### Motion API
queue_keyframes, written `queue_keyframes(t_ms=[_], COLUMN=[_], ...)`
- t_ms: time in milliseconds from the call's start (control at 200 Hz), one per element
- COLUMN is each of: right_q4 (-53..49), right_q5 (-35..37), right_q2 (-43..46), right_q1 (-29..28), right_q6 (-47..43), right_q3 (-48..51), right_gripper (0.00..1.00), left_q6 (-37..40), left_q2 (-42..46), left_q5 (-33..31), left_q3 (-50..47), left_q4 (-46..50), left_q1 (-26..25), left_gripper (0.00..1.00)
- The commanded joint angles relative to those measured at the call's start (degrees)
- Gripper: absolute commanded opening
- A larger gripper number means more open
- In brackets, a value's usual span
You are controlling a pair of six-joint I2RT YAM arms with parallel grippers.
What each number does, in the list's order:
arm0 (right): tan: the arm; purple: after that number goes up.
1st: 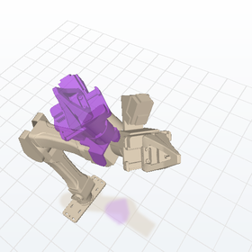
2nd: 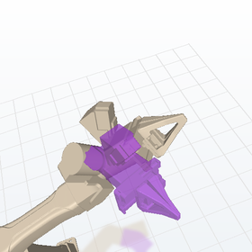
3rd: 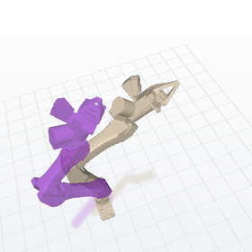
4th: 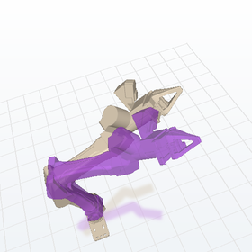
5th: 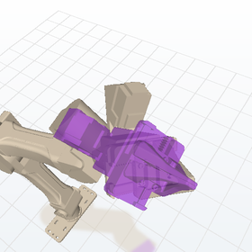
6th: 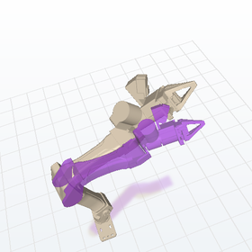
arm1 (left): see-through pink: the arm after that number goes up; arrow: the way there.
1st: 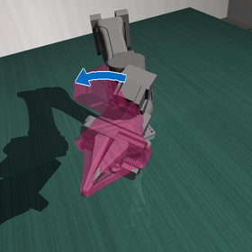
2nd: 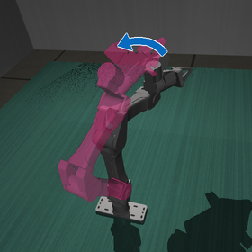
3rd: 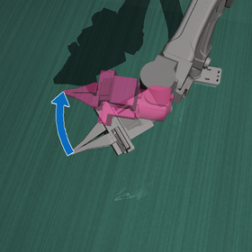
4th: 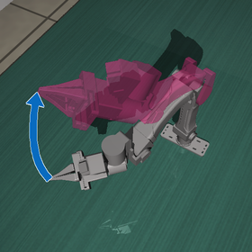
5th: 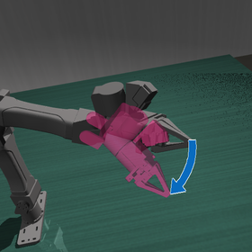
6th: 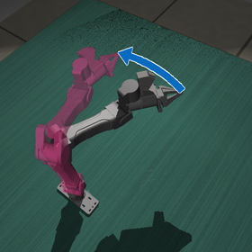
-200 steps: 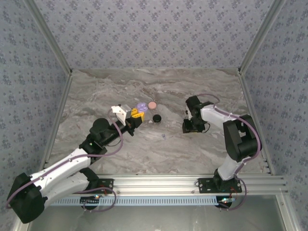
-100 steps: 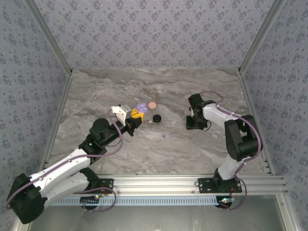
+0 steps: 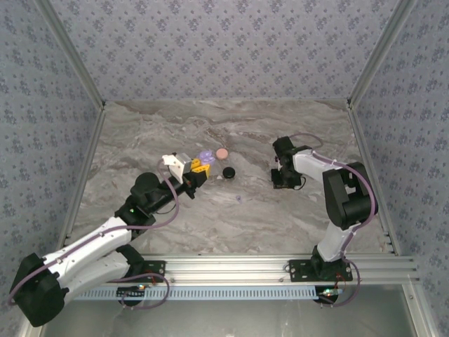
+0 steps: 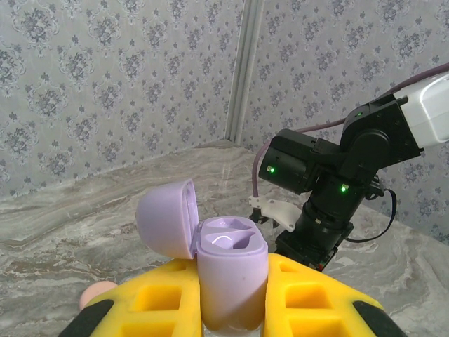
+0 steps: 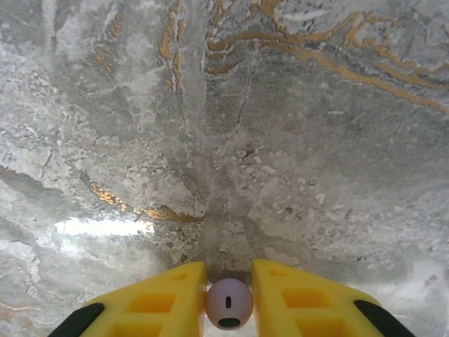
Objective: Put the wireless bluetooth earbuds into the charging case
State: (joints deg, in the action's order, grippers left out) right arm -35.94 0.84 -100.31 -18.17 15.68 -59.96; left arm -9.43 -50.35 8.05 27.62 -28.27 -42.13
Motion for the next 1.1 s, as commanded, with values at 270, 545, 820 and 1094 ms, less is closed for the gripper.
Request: queue_keyframes(t_ms=[270,545,820,1094], right_q4=[-0.38,2.94,11.83,15.47], right_q5=[2.83,6.17,11.69,22.55], right_q2=[10.00,34.61,46.69,43.45], right_q1=[-2.26,-12.80,-29.19,-40.47], right_q6=[0.25,-4.28,-13.42,-25.64], right_q3=[1.64,1.84,0.18,-3.10], right_gripper=[0.17,0.17,0.17,0.17], left_q6=[0.64,-1.16,-1.49,0.22], left_q2=[-1.37,-5.90,-12.01,-14.64], left_q5=[0.21,6.21,11.83,15.22], left_q3=[2.62,4.41,7.29,9.39], left_q4=[-2.61,-5.56,-8.21,-7.72], left_q1=[-0.23,-0.21,-2.01,-3.85], left_gripper=[0.00,0.00,0.00,0.00])
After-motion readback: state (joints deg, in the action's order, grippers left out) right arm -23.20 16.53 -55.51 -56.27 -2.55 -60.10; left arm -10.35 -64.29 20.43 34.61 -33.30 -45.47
